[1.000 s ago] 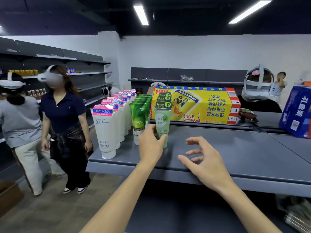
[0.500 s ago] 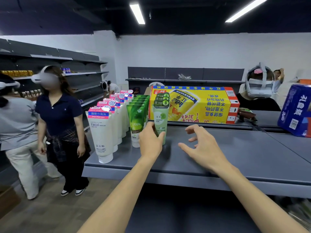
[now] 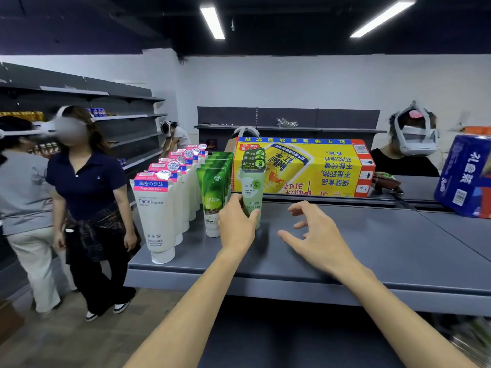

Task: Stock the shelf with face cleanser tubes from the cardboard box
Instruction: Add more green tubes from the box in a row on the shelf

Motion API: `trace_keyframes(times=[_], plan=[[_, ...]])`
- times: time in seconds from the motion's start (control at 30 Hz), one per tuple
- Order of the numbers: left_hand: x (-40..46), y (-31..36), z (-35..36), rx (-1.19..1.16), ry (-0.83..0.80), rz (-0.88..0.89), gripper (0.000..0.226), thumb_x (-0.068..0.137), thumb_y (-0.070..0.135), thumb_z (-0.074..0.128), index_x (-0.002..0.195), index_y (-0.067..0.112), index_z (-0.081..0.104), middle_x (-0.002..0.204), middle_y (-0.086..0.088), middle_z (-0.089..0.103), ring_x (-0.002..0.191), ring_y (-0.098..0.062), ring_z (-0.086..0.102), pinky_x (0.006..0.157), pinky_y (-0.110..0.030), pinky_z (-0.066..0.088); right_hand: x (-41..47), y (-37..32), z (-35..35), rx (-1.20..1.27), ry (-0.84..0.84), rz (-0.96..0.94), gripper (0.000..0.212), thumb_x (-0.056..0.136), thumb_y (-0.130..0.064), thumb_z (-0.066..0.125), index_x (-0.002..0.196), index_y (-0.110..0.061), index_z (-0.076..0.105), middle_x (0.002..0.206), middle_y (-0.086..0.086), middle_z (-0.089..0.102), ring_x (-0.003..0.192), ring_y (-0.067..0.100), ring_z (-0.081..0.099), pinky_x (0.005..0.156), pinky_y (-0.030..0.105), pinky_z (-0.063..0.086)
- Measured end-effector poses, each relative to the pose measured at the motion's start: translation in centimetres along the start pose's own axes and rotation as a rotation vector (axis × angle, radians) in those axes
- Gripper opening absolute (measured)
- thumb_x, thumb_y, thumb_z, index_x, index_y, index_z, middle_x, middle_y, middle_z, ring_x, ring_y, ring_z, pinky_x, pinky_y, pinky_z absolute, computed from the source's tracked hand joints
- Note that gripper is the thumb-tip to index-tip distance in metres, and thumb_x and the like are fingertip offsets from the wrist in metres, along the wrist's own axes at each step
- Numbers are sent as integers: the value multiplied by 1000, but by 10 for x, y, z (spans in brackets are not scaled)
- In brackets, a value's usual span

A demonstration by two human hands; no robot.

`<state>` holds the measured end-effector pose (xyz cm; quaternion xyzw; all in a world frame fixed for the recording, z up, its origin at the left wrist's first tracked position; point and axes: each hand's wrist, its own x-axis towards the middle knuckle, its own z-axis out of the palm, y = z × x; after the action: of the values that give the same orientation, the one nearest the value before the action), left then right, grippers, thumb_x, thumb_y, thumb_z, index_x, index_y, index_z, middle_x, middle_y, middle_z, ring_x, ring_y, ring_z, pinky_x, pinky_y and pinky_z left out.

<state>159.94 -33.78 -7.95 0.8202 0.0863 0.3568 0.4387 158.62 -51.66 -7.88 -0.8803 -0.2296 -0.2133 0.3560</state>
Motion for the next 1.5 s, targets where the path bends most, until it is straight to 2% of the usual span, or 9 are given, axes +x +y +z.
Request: trace_keyframes(times=[0.17,0.63,0.97,1.1,1.27,1.37,1.5], plan=[[1,1,1,-13,-5,3,28,84,17,74,109,12,62,103,-2,70,95,-21,64,83,-38,52,-1,-2,-1,-3,-7,-1,43,79,-44,74,114,-36,50,115,-16,55,93,3,61,83,39,56],[3,1,6,7,-9,-6,29,84,19,74,109,12,60,106,-4,69,98,-23,65,82,-36,53,-9,0,-6,-6,-11,20,44,79,-47,73,114,-38,49,115,-17,55,94,1,61,84,37,56],[-10,1,-2,29,-44,-2,40,85,18,74,118,11,53,115,-7,65,108,-27,60,92,-45,49,-12,-7,-12,-17,-7,15,45,79,-45,75,115,-36,50,114,-15,55,93,3,61,84,39,56],[-23,1,-10,84,-65,52,34,86,17,69,116,12,53,111,-8,61,102,-30,56,89,-45,48,-15,-12,-17,-33,-8,8,45,80,-45,74,117,-35,50,115,-14,55,93,3,61,84,39,56],[-30,5,-29,107,-117,114,34,86,16,68,116,10,55,111,-9,63,105,-29,60,89,-45,51,-16,-21,-24,-44,-17,-1,47,81,-45,73,119,-34,49,117,-13,55,92,4,62,83,40,57],[-34,15,-42,114,-157,172,34,86,16,69,117,10,56,111,-7,64,104,-25,61,90,-43,51,-19,-28,-26,-41,-22,-5,47,81,-43,74,120,-32,50,118,-12,55,93,6,62,83,41,57],[-65,19,-65,151,-226,306,33,87,23,69,117,17,58,112,2,65,103,-15,64,87,-34,52,-41,-32,-30,-64,-52,-23,48,82,-44,72,122,-34,48,118,-15,54,94,3,59,82,41,56]])
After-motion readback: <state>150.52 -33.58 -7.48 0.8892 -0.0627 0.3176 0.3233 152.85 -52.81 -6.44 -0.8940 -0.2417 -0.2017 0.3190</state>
